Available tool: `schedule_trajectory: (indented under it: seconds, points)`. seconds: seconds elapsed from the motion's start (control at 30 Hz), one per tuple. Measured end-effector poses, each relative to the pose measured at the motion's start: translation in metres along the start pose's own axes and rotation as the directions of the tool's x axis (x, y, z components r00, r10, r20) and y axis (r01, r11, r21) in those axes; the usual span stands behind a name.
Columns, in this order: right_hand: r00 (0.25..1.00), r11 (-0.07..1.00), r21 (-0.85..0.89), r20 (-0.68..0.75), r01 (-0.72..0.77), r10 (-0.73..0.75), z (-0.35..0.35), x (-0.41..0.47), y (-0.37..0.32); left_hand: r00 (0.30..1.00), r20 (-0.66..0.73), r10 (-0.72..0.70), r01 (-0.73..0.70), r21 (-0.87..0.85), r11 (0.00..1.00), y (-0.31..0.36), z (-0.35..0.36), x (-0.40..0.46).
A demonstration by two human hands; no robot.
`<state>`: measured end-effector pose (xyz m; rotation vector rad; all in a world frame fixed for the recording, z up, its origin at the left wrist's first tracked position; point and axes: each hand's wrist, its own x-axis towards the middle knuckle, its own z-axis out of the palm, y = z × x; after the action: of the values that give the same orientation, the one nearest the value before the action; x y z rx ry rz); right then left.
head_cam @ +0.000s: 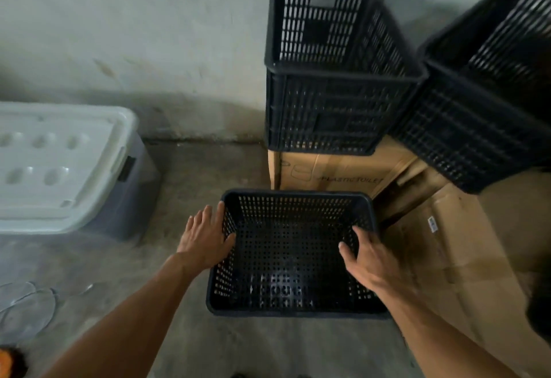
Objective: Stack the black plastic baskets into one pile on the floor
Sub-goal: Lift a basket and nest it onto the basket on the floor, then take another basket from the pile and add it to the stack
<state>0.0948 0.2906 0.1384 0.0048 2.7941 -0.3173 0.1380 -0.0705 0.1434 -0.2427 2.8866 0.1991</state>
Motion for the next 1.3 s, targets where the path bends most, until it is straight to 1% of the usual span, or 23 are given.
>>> schedule_trajectory:
  seconds: [0.07,0.13,0.27,0.33,0.43,0.5,0.57,0.67,0.77,0.83,0.9,0.97,1.03,1.13,1.2,1.3]
  points:
    - [0.999,1.0,0.007,-0.043,0.013,-0.013,-0.034,-0.011,-0.021,0.998,-0.051,0.033,-0.034,-0.019,0.999,0.0,-0.038,-0.002]
    - [0.995,0.999,0.026,-0.101,0.018,-0.016,-0.07,-0.017,-0.039,0.997,-0.07,0.046,-0.048,-0.025,0.999,0.0,-0.075,0.001]
    - [0.98,0.99,0.141,-0.193,-0.024,0.051,-0.156,-0.006,-0.075,0.982,-0.155,0.112,-0.113,0.008,0.994,0.014,-0.157,0.028]
    - [0.967,0.97,0.236,-0.227,-0.058,0.113,-0.199,0.007,-0.092,0.962,-0.219,0.159,-0.164,-0.001,0.987,0.029,-0.202,0.044]
    - [0.94,0.909,0.408,-0.272,-0.083,0.208,-0.245,0.023,-0.112,0.923,-0.265,0.278,-0.283,0.019,0.959,0.057,-0.257,0.069]
    - [0.927,0.88,0.468,-0.29,-0.077,0.236,-0.267,0.038,-0.122,0.889,-0.285,0.359,-0.352,0.077,0.933,0.075,-0.284,0.092]
    - [0.927,0.866,0.49,-0.272,-0.098,0.258,-0.283,0.056,-0.126,0.869,-0.278,0.409,-0.386,0.136,0.913,0.092,-0.302,0.121]
    - [0.929,0.833,0.52,-0.182,-0.187,0.323,-0.297,0.087,-0.126,0.885,-0.185,0.428,-0.396,0.186,0.899,0.115,-0.311,0.163]
    - [0.92,0.729,0.625,-0.042,-0.281,0.39,-0.295,0.115,-0.126,0.898,-0.013,0.44,-0.422,0.253,0.87,0.126,-0.305,0.199]
    - [0.911,0.664,0.674,0.03,-0.322,0.411,-0.288,0.131,-0.13,0.886,0.07,0.457,-0.457,0.288,0.842,0.127,-0.299,0.217]
    - [0.905,0.616,0.709,0.072,-0.342,0.419,-0.282,0.144,-0.136,0.849,0.144,0.509,-0.528,0.302,0.794,0.127,-0.298,0.23]
    - [0.902,0.589,0.728,0.096,-0.351,0.42,-0.276,0.153,-0.143,0.798,0.23,0.557,-0.602,0.268,0.752,0.124,-0.3,0.24]
    - [0.892,0.56,0.753,0.075,-0.344,0.446,-0.27,0.16,-0.152,0.752,0.283,0.595,-0.655,0.218,0.724,0.122,-0.303,0.248]
    - [0.839,0.482,0.805,0.034,-0.345,0.543,-0.266,0.166,-0.166,0.665,0.292,0.687,-0.743,0.165,0.649,0.123,-0.304,0.256]
    - [0.811,0.435,0.828,0.04,-0.354,0.583,-0.269,0.168,-0.17,0.612,0.277,0.741,-0.79,0.175,0.587,0.126,-0.306,0.258]
    - [0.801,0.406,0.84,0.055,-0.36,0.596,-0.27,0.168,-0.164,0.533,0.307,0.789,-0.845,0.138,0.517,0.133,-0.304,0.254]
